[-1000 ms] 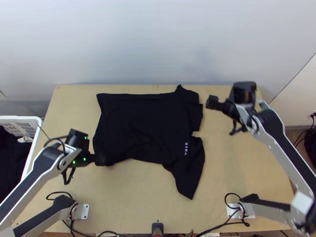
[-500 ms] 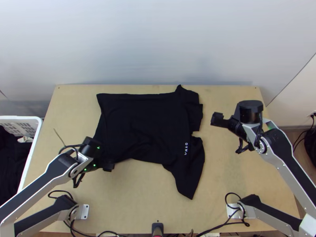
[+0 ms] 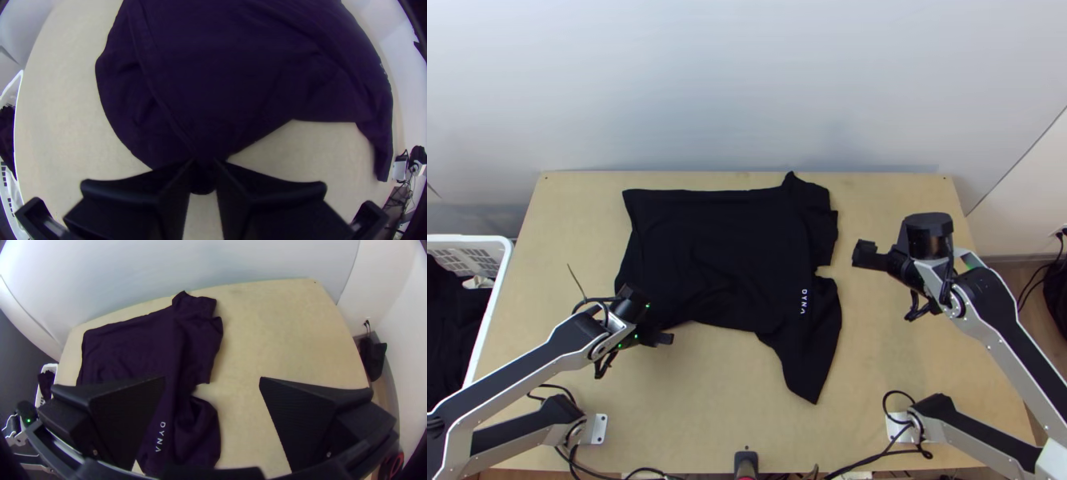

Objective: Fold the t-shirt

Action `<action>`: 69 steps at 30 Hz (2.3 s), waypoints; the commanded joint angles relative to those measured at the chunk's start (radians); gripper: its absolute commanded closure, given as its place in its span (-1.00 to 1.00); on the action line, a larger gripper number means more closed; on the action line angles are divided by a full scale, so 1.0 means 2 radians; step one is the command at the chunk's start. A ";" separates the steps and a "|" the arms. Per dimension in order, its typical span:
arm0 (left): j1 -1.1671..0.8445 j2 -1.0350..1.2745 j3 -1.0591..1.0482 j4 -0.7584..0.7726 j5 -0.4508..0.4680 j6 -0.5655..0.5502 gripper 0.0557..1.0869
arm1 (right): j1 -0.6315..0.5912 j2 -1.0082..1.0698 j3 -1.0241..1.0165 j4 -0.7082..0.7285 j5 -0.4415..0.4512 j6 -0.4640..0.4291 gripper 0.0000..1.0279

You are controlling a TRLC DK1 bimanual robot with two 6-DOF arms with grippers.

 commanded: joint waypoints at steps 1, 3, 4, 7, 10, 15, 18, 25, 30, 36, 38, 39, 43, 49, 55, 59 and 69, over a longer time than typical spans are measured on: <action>0.036 0.004 -0.011 0.036 -0.014 0.013 0.92 | 0.041 -0.007 -0.003 -0.048 -0.016 -0.005 -0.90; 0.070 0.002 -0.001 0.036 -0.014 0.026 0.92 | 0.053 -0.012 -0.009 -0.057 -0.039 0.001 -0.89; 0.089 -0.001 0.007 0.035 -0.013 0.031 0.92 | 0.059 -0.014 -0.013 -0.057 -0.045 0.002 -0.89; 0.146 -0.007 0.029 0.029 -0.006 0.053 0.92 | 0.073 -0.017 -0.019 -0.064 -0.060 0.006 -0.89; 0.189 -0.015 0.044 0.020 0.003 0.067 0.92 | 0.086 -0.017 -0.016 -0.080 -0.090 0.014 -0.83; 0.236 -0.016 0.056 0.017 0.010 0.079 0.92 | 0.132 -0.017 -0.018 -0.112 -0.144 0.020 -0.81; 0.254 -0.006 0.066 0.021 0.011 0.079 0.92 | 0.162 -0.011 -0.029 -0.116 -0.161 0.017 -0.81; 0.283 0.024 0.101 0.023 0.020 0.079 0.92 | 0.234 0.023 -0.049 -0.097 -0.161 0.001 -0.81; 0.287 0.046 0.108 0.025 0.022 0.078 0.92 | 0.283 0.046 -0.068 -0.090 -0.151 -0.013 -0.81; 0.290 0.089 0.122 0.055 0.023 0.073 0.92 | 0.299 0.064 -0.069 -0.059 -0.151 -0.016 -0.81; 0.296 0.115 0.140 0.067 0.023 0.073 0.92 | 0.298 0.066 -0.068 -0.059 -0.151 -0.017 -0.81; 0.297 0.129 0.153 0.071 0.023 0.070 0.92 | 0.297 0.066 -0.069 -0.059 -0.151 -0.018 -0.81; 0.303 0.185 0.212 0.080 0.023 0.057 0.92 | 0.290 0.066 -0.069 -0.059 -0.151 -0.017 -0.81; 0.297 0.248 0.253 0.099 0.023 0.046 0.28 | 0.285 0.068 -0.063 -0.055 -0.149 -0.013 -0.81; 0.289 0.228 0.252 0.063 0.032 0.051 -0.19 | 0.271 0.075 -0.052 -0.051 -0.148 -0.013 -0.81; 0.316 0.186 0.219 0.034 0.049 0.081 -0.19 | 0.267 0.075 -0.050 -0.047 -0.148 -0.013 -0.81; 0.329 0.078 0.077 0.034 0.089 0.131 -0.18 | 0.267 0.085 -0.039 -0.047 -0.148 -0.012 -0.81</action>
